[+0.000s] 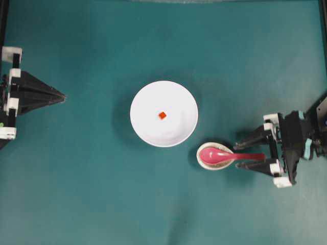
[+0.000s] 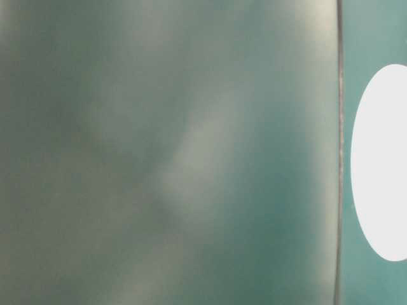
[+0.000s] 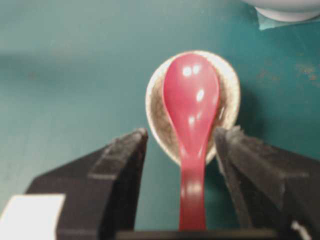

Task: Grip the spoon and scoop the red block from the bowl with right arm.

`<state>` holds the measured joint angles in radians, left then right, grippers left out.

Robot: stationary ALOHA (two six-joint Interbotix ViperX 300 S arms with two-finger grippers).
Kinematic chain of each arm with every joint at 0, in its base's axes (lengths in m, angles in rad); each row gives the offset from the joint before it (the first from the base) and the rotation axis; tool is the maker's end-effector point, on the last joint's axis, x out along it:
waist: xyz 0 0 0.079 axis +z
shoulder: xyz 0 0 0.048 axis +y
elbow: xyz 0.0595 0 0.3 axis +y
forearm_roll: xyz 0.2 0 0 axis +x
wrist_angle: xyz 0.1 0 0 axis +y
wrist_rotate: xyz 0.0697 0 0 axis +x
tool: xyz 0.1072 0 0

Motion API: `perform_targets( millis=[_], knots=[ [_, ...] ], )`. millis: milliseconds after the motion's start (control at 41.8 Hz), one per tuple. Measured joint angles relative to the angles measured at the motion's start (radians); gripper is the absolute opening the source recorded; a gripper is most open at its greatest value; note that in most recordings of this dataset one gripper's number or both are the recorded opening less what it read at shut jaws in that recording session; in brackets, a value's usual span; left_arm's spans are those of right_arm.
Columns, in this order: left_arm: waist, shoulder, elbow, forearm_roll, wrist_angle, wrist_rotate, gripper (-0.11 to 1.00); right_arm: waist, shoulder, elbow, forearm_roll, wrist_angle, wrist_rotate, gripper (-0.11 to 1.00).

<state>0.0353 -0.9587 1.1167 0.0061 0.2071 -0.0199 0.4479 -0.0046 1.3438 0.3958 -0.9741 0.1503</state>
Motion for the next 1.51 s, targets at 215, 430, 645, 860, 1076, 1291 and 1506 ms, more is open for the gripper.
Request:
perform_targets(
  millis=[215, 430, 645, 860, 1076, 1291, 1506],
  knots=[
    [-0.002, 0.0, 0.0, 0.0, 0.0, 0.0, 0.0, 0.011, 0.006, 0.008, 0.026, -0.006, -0.092, 0.59],
    [0.0, 0.0, 0.0, 0.0, 0.0, 0.0, 0.0, 0.014, 0.026, 0.02, 0.028, -0.02, -0.114, 0.59],
    [-0.002, 0.0, 0.0, 0.0, 0.0, 0.0, 0.0, 0.054, 0.078, 0.02, 0.038, -0.026, -0.112, 0.59],
    [-0.002, 0.0, 0.0, 0.0, -0.002, 0.0, 0.0, 0.066, 0.089, 0.025, 0.078, -0.046, -0.112, 0.58],
    [-0.002, 0.0, 0.0, 0.002, 0.0, 0.0, 0.0, 0.064, 0.091, 0.026, 0.084, -0.049, -0.114, 0.57],
    [0.0, 0.0, 0.0, 0.0, 0.0, 0.0, 0.0, 0.066, 0.089, 0.028, 0.084, -0.051, -0.114, 0.47],
    [0.0, 0.0, 0.0, 0.002, 0.0, 0.0, 0.0, 0.066, 0.091, 0.028, 0.086, -0.051, -0.114, 0.37]
  ],
)
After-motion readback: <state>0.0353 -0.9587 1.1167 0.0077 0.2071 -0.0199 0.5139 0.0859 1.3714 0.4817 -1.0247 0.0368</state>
